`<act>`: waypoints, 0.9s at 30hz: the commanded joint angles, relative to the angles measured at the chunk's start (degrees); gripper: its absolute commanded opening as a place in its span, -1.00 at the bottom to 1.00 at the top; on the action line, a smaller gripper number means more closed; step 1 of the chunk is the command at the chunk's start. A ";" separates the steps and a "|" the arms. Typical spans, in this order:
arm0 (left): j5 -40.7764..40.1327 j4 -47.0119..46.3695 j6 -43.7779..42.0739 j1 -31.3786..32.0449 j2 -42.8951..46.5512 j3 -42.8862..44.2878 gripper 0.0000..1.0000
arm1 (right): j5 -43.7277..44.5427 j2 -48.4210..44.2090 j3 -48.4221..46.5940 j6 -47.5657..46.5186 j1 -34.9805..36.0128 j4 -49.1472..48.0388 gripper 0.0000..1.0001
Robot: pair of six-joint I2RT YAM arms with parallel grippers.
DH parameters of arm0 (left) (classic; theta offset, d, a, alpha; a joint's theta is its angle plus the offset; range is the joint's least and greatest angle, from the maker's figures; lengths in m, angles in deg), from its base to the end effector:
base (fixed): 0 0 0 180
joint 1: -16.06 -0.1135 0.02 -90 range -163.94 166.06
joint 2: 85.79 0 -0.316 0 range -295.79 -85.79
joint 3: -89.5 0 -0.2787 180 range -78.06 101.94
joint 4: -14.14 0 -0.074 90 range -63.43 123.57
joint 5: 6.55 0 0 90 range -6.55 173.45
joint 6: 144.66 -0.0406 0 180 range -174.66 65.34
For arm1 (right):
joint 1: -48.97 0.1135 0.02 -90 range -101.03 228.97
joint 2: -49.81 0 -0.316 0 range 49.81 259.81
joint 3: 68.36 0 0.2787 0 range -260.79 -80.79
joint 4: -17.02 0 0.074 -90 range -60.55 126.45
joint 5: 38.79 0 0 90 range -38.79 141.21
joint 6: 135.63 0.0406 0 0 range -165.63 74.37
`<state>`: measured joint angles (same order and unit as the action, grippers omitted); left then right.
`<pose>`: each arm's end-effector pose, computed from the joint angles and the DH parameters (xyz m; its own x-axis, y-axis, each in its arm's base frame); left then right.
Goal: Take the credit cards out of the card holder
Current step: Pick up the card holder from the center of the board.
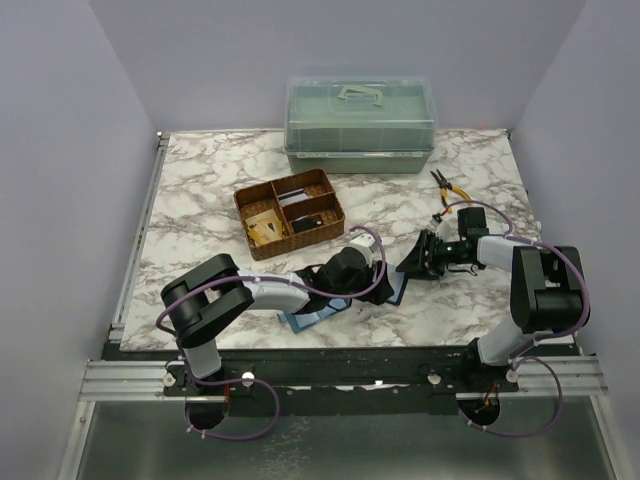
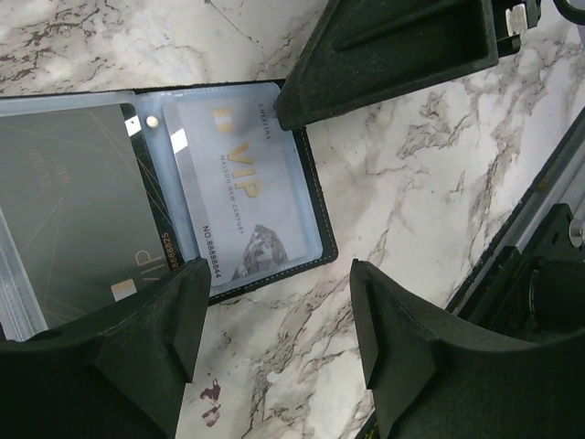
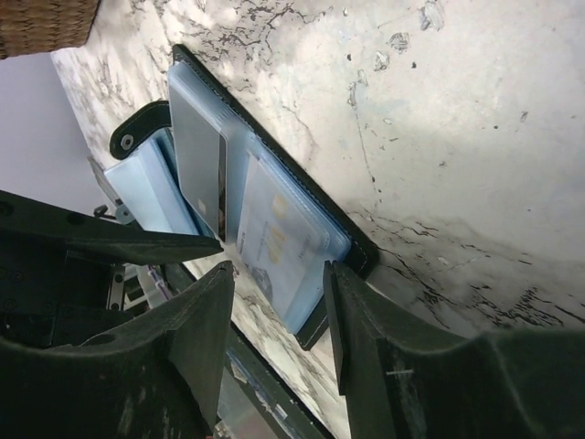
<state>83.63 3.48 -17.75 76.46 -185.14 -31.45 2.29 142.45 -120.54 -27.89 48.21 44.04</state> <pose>0.1893 -0.3335 0.1884 -0.7183 0.0486 -0.6940 0.5496 0.6513 -0.5232 0.2855 0.0268 0.1553 -0.9650 0.2130 -0.1526 0.0148 0.6257 0.7799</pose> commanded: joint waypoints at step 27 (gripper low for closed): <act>-1.55 -0.31 -0.26 -0.59 -5.55 3.14 0.36 | -4.42 0.07 0.64 0.72 0.23 -0.89 0.01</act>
<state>82.48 3.02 -18.19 76.26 -189.23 -29.01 0.52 141.95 -120.45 -27.52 48.21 43.95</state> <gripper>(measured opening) 0.681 0.507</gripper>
